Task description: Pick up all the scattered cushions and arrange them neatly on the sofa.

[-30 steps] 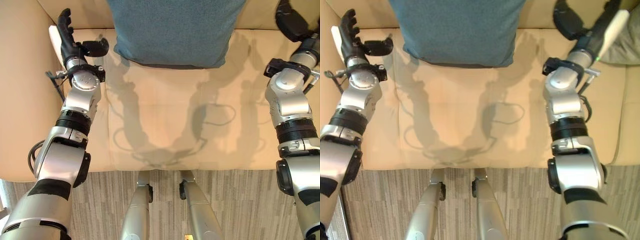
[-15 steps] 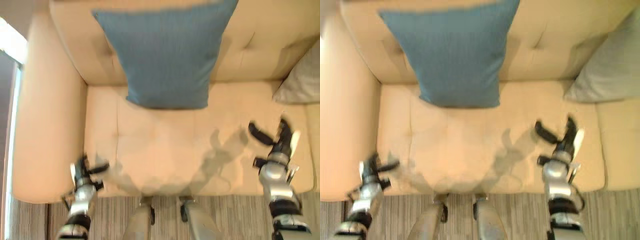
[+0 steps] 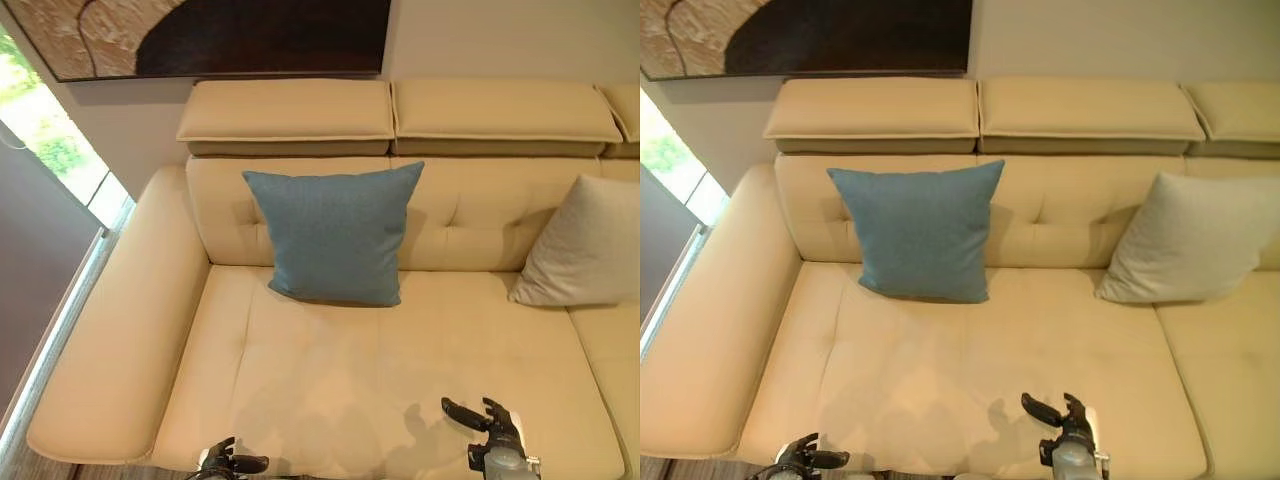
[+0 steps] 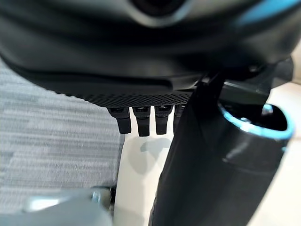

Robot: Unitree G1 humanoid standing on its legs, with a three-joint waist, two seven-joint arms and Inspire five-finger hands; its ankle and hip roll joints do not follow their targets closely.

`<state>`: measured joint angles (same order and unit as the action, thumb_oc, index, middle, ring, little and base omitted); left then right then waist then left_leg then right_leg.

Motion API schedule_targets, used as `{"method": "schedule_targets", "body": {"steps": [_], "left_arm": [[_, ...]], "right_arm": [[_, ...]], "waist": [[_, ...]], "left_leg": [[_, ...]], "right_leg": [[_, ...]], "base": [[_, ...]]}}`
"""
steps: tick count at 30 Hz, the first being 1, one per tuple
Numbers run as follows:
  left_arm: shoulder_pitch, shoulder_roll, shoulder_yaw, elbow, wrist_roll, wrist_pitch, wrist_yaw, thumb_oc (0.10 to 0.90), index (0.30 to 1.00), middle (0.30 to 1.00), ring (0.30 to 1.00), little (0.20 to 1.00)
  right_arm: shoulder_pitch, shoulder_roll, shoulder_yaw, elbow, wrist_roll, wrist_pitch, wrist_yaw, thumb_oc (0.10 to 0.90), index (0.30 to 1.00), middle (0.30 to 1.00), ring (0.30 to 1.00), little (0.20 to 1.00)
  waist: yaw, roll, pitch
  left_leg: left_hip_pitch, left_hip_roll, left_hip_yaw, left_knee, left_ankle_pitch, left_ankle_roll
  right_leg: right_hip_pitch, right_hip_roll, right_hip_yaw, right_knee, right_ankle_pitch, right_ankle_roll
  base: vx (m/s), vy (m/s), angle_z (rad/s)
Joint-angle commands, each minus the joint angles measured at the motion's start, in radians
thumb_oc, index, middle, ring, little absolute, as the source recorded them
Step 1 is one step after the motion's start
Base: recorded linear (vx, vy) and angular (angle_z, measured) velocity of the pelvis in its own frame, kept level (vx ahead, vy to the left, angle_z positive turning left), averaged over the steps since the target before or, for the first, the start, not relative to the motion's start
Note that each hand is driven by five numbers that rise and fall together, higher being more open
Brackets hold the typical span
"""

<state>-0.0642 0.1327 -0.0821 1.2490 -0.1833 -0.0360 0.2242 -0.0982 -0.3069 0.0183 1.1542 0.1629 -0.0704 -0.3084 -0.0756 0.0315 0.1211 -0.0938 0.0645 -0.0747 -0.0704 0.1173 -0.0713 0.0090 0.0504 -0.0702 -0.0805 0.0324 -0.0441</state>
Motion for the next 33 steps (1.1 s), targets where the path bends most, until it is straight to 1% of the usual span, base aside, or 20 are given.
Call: {"method": "schedule_targets", "body": {"steps": [1,2,3,5,7,8,9,10,12,13,16,18,21,25,27,28,29,31,32,33], "left_arm": [[-0.024,0.029,0.003,0.067,0.069,0.008,0.031,0.8,0.9,0.9,0.9,0.9],[0.006,0.021,-0.01,0.094,0.136,0.017,0.047,0.8,0.9,0.9,0.9,0.9],[0.012,0.019,-0.019,0.102,0.159,0.021,0.054,0.8,0.9,0.9,0.9,0.9],[0.033,0.016,-0.025,0.112,0.18,0.031,0.065,0.8,0.9,0.9,0.9,0.9],[0.04,0.009,-0.035,0.118,0.204,0.035,0.064,0.8,0.9,0.9,0.9,0.9],[0.038,0.005,-0.054,0.109,0.221,0.03,0.065,0.8,0.9,0.9,0.9,0.9],[0.038,0.006,-0.054,0.109,0.221,0.03,0.065,0.8,0.9,0.9,0.9,0.9],[0.033,0.003,-0.084,0.088,0.226,0.02,0.07,0.8,0.9,0.9,0.9,0.9],[0.03,-0.002,-0.091,0.077,0.223,0.018,0.076,0.8,0.9,0.9,0.9,0.9],[0.016,-0.002,-0.106,0.063,0.218,0.013,0.079,0.8,0.9,0.9,0.9,0.9],[0.005,0.001,-0.117,0.061,0.231,0.012,0.085,0.8,0.9,0.9,0.9,0.9],[-0.003,0.004,-0.125,0.061,0.236,0.013,0.089,0.8,0.9,0.9,0.9,0.9],[-0.009,0.01,-0.13,0.068,0.251,0.014,0.088,0.8,0.9,0.9,0.9,0.9],[-0.009,0.013,-0.126,0.085,0.272,0.019,0.086,0.8,0.9,0.9,0.9,0.9],[-0.012,0.017,-0.121,0.09,0.271,0.024,0.084,0.8,0.9,0.9,0.9,0.9],[-0.012,0.016,-0.121,0.09,0.271,0.024,0.084,0.8,0.9,0.9,0.9,0.9],[-0.012,0.022,-0.12,0.09,0.272,0.028,0.085,0.8,0.9,0.9,0.9,0.9],[-0.012,0.024,-0.119,0.091,0.271,0.031,0.083,0.8,0.9,0.9,0.9,0.9],[-0.009,0.029,-0.117,0.096,0.27,0.034,0.08,0.8,0.9,0.9,0.9,0.9],[-0.01,0.031,-0.117,0.097,0.27,0.036,0.079,0.8,0.9,0.9,0.9,0.9]], "right_arm": [[0.02,-0.011,-0.021,0.037,0.01,-0.006,-0.009,0.8,0.9,0.9,0.9,0.9],[0.036,0.015,0.004,0.09,-0.012,0.006,0.011,0.8,0.9,0.9,0.9,0.9],[0.039,0.022,0.006,0.101,-0.014,0.007,0.009,0.8,0.9,0.9,0.9,0.9],[0.049,0.032,0.004,0.11,-0.008,0.008,0.013,0.8,0.9,0.9,0.9,0.9],[0.052,0.04,0.007,0.122,-0.007,0.012,0.016,0.8,0.9,0.9,0.9,0.9],[0.051,0.046,0.013,0.121,-0.008,0.013,0.013,0.8,0.9,0.9,0.9,0.9],[0.051,0.047,0.013,0.121,-0.008,0.013,0.013,0.8,0.9,0.9,0.9,0.9],[0.043,0.05,0.01,0.113,0.005,0.012,0.014,0.8,0.9,0.9,0.9,0.9],[0.035,0.051,0.019,0.112,0.002,0.015,0.012,0.8,0.9,0.9,0.9,0.9],[0.015,0.048,0.028,0.098,-0.004,0.017,0.005,0.8,0.9,0.9,0.9,0.9],[-0.003,0.051,0.034,0.077,-0.013,0.025,-0.004,0.8,0.9,0.9,0.9,0.9],[-0.009,0.06,0.028,0.064,-0.002,0.023,-0.012,0.8,0.9,0.9,0.9,0.9],[-0.007,0.068,0.029,0.059,0.0,0.023,-0.015,0.8,0.9,0.9,0.9,0.9],[-0.002,0.083,0.036,0.061,-0.018,0.034,-0.009,0.8,0.9,0.9,0.9,0.9],[-0.006,0.085,0.039,0.07,-0.029,0.039,-0.016,0.8,0.9,0.9,0.9,0.9],[-0.006,0.084,0.039,0.069,-0.029,0.038,-0.016,0.8,0.9,0.9,0.9,0.9],[-0.008,0.085,0.045,0.082,-0.035,0.041,-0.018,0.8,0.9,0.9,0.9,0.9],[-0.006,0.084,0.046,0.09,-0.037,0.044,-0.02,0.8,0.9,0.9,0.9,0.9],[-0.003,0.084,0.045,0.107,-0.035,0.047,-0.018,0.8,0.9,0.9,0.9,0.9],[-0.003,0.084,0.042,0.113,-0.033,0.046,-0.018,0.8,0.9,0.9,0.9,0.9]], "waist": [[-0.012,-0.055,-0.041],[-0.005,-0.073,-0.048],[-0.002,-0.071,-0.049],[-0.002,-0.067,-0.061],[-0.009,-0.058,-0.079],[-0.013,-0.041,-0.085],[-0.016,-0.044,-0.089],[-0.03,-0.021,-0.095],[-0.034,-0.017,-0.089],[-0.04,-0.011,-0.085],[-0.044,-0.013,-0.062],[-0.048,-0.018,-0.043],[-0.042,-0.021,-0.03],[-0.027,-0.026,0.003],[-0.007,-0.024,0.025],[-0.005,-0.021,0.027],[0.015,-0.016,0.035],[0.026,-0.014,0.033],[0.044,0.0,0.017],[0.051,-0.001,0.012]], "left_leg": [[-0.035,0.026,0.162,0.204,-0.169,0.031],[0.01,-0.021,0.151,0.315,-0.274,0.048],[0.032,-0.032,0.13,0.34,-0.295,0.053],[0.09,-0.035,0.122,0.359,-0.32,0.061],[0.151,-0.021,0.115,0.36,-0.312,0.058],[0.205,-0.02,0.069,0.364,-0.296,0.046],[0.201,-0.024,0.067,0.361,-0.291,0.047],[0.26,-0.026,0.015,0.321,-0.28,0.036],[0.246,-0.034,0.0,0.31,-0.3,0.041],[0.266,-0.06,-0.009,0.234,-0.36,0.054],[0.279,-0.094,-0.002,0.169,-0.43,0.089],[0.258,-0.118,-0.001,0.163,-0.42,0.1],[0.253,-0.144,0.001,0.143,-0.405,0.111],[0.255,-0.162,0.037,0.09,-0.36,0.124],[0.237,-0.159,0.068,0.08,-0.331,0.13],[0.241,-0.156,0.07,0.079,-0.335,0.129],[0.211,-0.151,0.096,0.069,-0.301,0.138],[0.202,-0.15,0.107,0.055,-0.285,0.142],[0.203,-0.134,0.123,0.025,-0.278,0.146],[0.183,-0.137,0.138,0.024,-0.256,0.151]], "right_leg": [[-0.046,-0.072,-0.012,0.14,-0.163,0.075],[-0.058,-0.08,-0.022,0.149,-0.141,0.075],[-0.062,-0.077,-0.024,0.151,-0.138,0.076],[-0.069,-0.069,-0.03,0.153,-0.13,0.079],[-0.093,-0.066,-0.043,0.155,-0.115,0.083],[-0.126,-0.056,-0.052,0.168,-0.091,0.087],[-0.13,-0.06,-0.053,0.167,-0.089,0.088],[-0.182,-0.058,-0.061,0.172,-0.065,0.095],[-0.203,-0.065,-0.062,0.181,-0.058,0.1],[-0.244,-0.087,-0.072,0.2,-0.03,0.118],[-0.299,-0.128,-0.067,0.218,0.018,0.151],[-0.312,-0.15,-0.061,0.206,0.05,0.173],[-0.305,-0.167,-0.071,0.167,0.064,0.181],[-0.3,-0.192,-0.147,0.128,0.076,0.195],[-0.286,-0.211,-0.237,0.15,0.044,0.193],[-0.283,-0.207,-0.237,0.152,0.041,0.192],[-0.259,-0.227,-0.303,0.229,-0.002,0.171],[-0.236,-0.231,-0.314,0.266,-0.025,0.164],[-0.194,-0.231,-0.308,0.366,-0.089,0.158],[-0.182,-0.242,-0.318,0.381,-0.087,0.144]], "base": [[-0.19,-0.044,0.43],[-0.26,-0.035,0.43],[-0.3,-0.033,0.21],[-0.16,0.033,0.06],[-0.26,0.093,0.05],[-0.27,0.101,-0.01],[-0.44,0.188,-0.03],[-0.38,0.167,-0.07],[-0.37,0.183,0.07],[-0.33,0.207,0.24],[-0.34,0.217,0.21],[-0.29,0.184,0.01],[-0.33,0.222,-0.04],[-0.23,0.127,-0.17],[-0.28,0.102,-0.5],[-0.33,0.086,-0.85],[-0.3,0.069,-0.69],[-0.23,0.054,-0.46],[-0.17,0.034,-0.34],[-0.17,0.035,-0.49]]}}
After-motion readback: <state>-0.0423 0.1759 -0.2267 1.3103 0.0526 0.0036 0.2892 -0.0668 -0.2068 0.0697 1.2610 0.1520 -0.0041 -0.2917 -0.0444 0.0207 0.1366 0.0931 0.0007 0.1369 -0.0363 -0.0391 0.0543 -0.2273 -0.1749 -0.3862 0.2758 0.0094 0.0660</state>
